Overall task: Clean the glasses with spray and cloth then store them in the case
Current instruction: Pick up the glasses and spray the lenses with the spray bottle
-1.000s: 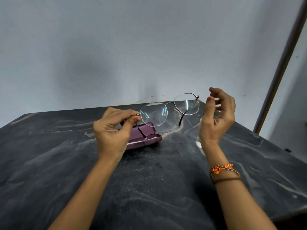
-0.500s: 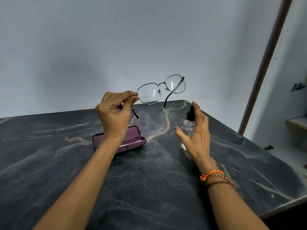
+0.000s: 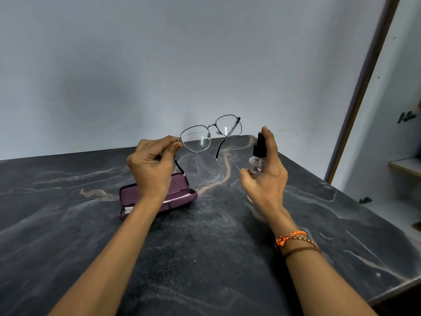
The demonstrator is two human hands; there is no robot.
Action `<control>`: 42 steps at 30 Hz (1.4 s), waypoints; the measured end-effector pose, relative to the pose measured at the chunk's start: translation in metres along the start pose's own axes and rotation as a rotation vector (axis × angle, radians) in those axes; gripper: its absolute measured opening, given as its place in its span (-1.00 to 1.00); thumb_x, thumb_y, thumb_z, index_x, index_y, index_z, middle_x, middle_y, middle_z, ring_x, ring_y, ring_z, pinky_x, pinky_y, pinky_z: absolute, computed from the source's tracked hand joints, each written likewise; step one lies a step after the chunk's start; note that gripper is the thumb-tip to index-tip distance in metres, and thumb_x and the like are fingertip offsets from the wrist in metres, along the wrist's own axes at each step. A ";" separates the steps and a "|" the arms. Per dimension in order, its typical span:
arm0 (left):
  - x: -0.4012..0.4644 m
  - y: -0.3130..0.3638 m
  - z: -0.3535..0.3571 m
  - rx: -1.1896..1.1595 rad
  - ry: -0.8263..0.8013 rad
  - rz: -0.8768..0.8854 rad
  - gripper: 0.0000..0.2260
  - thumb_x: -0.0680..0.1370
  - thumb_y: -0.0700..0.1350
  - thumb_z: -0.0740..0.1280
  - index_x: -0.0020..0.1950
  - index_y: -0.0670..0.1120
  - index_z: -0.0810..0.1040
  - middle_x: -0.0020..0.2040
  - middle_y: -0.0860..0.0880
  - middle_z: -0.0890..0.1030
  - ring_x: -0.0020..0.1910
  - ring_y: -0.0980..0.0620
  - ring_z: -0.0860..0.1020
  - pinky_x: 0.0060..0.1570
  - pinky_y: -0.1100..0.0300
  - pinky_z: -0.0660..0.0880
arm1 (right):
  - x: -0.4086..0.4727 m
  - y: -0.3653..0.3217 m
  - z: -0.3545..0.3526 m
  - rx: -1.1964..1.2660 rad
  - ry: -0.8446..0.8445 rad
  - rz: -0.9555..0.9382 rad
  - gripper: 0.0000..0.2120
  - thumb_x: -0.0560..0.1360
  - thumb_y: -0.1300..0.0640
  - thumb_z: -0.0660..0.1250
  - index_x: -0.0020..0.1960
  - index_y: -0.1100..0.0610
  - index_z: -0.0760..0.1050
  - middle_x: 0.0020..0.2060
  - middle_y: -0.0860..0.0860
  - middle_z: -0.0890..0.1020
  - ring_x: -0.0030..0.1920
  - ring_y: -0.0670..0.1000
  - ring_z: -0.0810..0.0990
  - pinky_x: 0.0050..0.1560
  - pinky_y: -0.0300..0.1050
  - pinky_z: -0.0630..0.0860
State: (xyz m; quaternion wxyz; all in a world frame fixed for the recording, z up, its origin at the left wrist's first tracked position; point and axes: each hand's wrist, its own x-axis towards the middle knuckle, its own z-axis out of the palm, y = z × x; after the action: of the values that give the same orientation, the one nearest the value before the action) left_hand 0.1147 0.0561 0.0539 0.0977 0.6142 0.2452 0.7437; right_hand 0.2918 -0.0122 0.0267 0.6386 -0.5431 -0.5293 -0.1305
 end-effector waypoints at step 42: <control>-0.006 0.009 0.002 0.044 -0.098 0.087 -0.83 0.33 -0.26 0.43 -0.11 -0.27 0.61 -0.19 0.04 0.57 -0.21 0.41 0.48 -0.23 0.36 0.44 | -0.002 -0.036 0.007 0.048 -0.107 -0.140 -0.24 0.17 0.32 0.33 0.31 -0.09 0.28 0.03 -0.04 0.65 -0.19 -0.42 0.48 -0.19 -0.62 0.32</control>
State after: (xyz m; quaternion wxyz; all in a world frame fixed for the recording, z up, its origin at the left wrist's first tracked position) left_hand 0.1191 0.0459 0.0536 0.0639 0.6619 0.2294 0.7108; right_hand 0.2605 -0.0211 0.0440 0.6114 -0.4956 -0.6024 -0.1330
